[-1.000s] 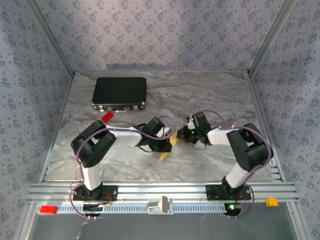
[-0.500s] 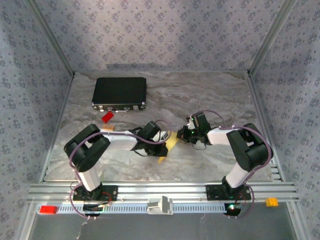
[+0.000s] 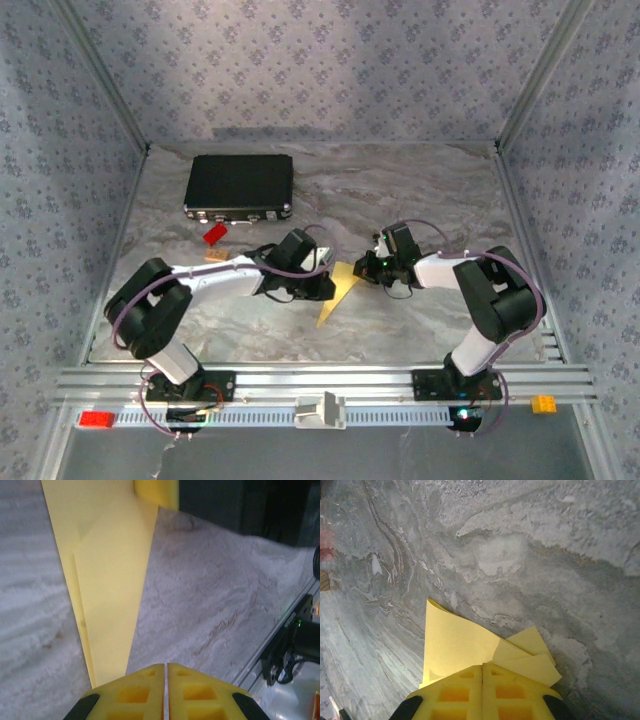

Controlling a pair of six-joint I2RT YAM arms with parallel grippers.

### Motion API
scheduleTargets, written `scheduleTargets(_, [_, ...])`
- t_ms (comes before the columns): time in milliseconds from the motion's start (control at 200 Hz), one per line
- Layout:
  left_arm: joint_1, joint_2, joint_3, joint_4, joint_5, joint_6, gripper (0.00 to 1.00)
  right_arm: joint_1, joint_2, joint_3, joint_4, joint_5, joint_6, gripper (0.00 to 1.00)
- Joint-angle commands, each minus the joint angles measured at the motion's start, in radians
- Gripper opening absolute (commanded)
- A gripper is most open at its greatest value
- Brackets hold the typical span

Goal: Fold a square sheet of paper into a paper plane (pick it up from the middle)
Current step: Fold the wing for the fifth time at the center of the table.

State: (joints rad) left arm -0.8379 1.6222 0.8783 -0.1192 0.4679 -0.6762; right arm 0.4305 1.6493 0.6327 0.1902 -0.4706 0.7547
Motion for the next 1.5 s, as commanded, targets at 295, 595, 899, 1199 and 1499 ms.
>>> scheduleTargets(295, [0.009, 0.263, 0.143, -0.031, 0.015, 0.046, 0.02, -0.004, 0.006, 0.019, -0.085, 0.035, -0.019, 0.03])
scheduleTargets(595, [0.006, 0.277, 0.041, 0.04, 0.01, -0.013, 0.0, -0.026, -0.115, 0.06, -0.144, 0.069, -0.052, 0.05])
scheduleTargets(899, [0.005, 0.269, 0.035, 0.054, 0.006, -0.03, 0.0, -0.004, -0.007, 0.034, -0.066, 0.053, -0.022, 0.04])
scheduleTargets(1199, [0.003, 0.258, 0.011, 0.085, -0.003, -0.055, 0.0, -0.127, -0.012, 0.049, -0.064, 0.033, -0.056, 0.04])
scheduleTargets(1499, [-0.016, 0.192, 0.01, 0.121, -0.073, -0.089, 0.0, -0.09, -0.279, -0.03, -0.156, 0.093, -0.006, 0.08])
